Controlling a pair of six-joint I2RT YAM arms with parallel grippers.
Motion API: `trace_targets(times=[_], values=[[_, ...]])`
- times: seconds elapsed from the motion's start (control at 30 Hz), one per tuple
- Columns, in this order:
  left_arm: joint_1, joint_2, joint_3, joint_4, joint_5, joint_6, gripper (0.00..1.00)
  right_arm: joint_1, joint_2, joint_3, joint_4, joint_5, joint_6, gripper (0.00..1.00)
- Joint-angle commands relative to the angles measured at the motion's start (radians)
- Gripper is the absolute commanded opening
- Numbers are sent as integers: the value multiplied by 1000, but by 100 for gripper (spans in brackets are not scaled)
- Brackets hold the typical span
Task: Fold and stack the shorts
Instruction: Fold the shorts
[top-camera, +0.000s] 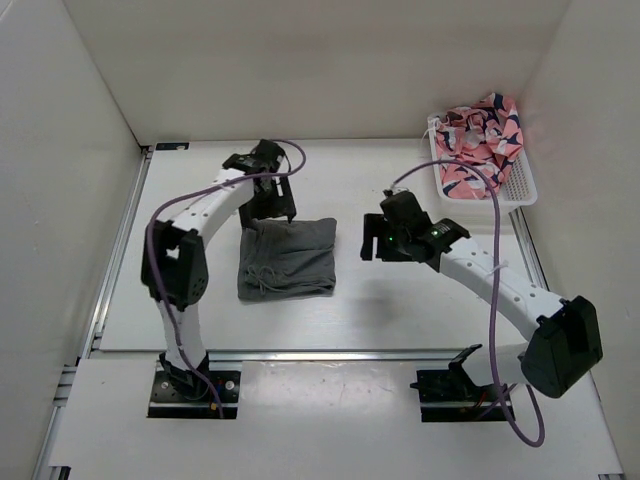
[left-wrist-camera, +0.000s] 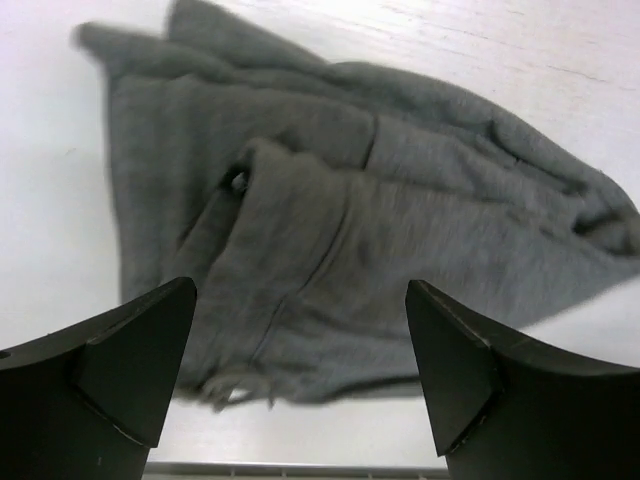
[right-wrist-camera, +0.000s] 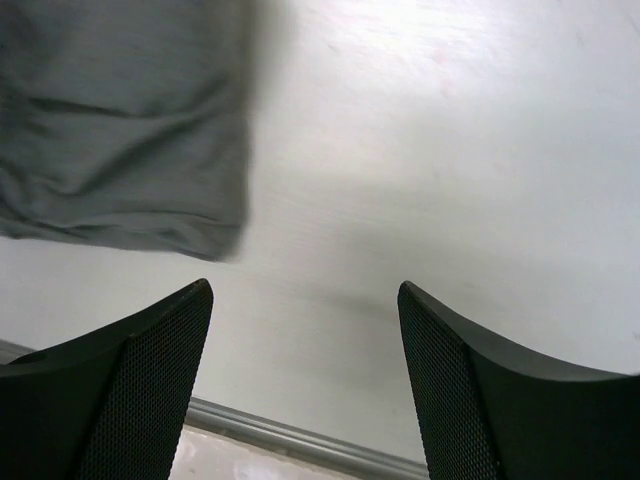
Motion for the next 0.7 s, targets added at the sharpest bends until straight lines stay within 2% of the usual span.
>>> trace_targets(times=[0.0, 0.07, 0.1, 0.17, 0.27, 0.3, 0.33, 0.37, 0.57, 0.67], values=[[0, 98, 82, -40, -63, 7, 97, -59, -88, -29, 1, -57, 33, 79], [0, 158, 130, -40, -40, 7, 91, -73, -100, -41, -13, -66, 24, 79], [0, 173, 141, -40, -18, 16, 82, -84, -101, -41, -26, -66, 24, 79], [0, 195, 150, -40, -4, 16, 77, -93, -101, -41, -36, -66, 24, 79], [0, 190, 161, -54, -14, 16, 56, -102, -101, -41, -36, -66, 15, 79], [9, 179, 161, -63, -28, 16, 44, -102, -101, -41, -36, -66, 14, 79], [9, 167, 161, -63, -37, 1, 15, -102, -101, -41, -36, -66, 14, 79], [20, 137, 149, -76, -48, 1, 10, -102, -101, -41, -36, -66, 14, 79], [104, -24, 58, -106, -34, -10, 10, -111, -79, -32, -36, -77, -4, 79], [152, -78, -44, -106, -11, -10, 10, -111, -61, -23, -27, -77, -4, 81]])
